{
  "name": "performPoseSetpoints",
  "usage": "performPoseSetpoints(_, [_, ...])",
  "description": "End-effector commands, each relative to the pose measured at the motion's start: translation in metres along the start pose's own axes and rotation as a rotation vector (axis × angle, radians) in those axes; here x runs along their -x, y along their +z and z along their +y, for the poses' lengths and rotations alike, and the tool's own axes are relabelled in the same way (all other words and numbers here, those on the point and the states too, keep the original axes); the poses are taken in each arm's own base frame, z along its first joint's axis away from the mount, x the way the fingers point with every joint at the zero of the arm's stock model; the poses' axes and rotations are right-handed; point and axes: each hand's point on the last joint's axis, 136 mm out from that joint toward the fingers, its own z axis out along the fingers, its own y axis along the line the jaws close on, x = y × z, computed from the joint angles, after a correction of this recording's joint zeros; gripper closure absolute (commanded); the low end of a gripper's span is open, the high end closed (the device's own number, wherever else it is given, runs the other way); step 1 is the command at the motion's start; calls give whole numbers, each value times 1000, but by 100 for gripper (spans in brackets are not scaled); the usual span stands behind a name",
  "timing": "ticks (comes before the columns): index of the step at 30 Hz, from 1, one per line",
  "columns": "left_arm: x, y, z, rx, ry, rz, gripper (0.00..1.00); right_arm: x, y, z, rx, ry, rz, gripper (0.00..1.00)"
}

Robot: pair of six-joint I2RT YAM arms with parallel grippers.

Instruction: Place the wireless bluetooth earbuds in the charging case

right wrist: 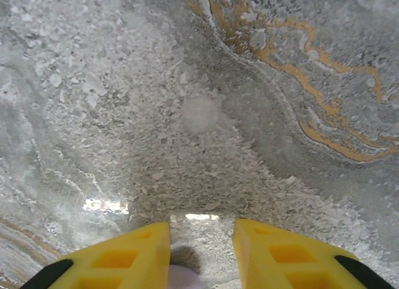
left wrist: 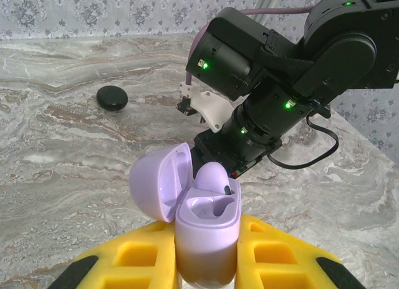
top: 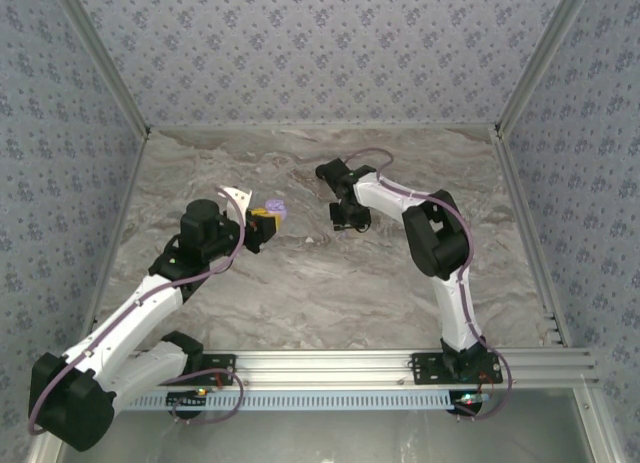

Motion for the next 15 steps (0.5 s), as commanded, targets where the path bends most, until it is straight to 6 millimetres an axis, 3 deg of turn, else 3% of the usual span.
performPoseSetpoints(1, [13, -2, -5, -26, 5, -40, 80, -13, -3, -10, -12, 17, 41, 61])
performPoseSetpoints(15, [12, 0, -5, -30, 5, -31, 80, -20, -19, 3, 73, 100, 57, 57])
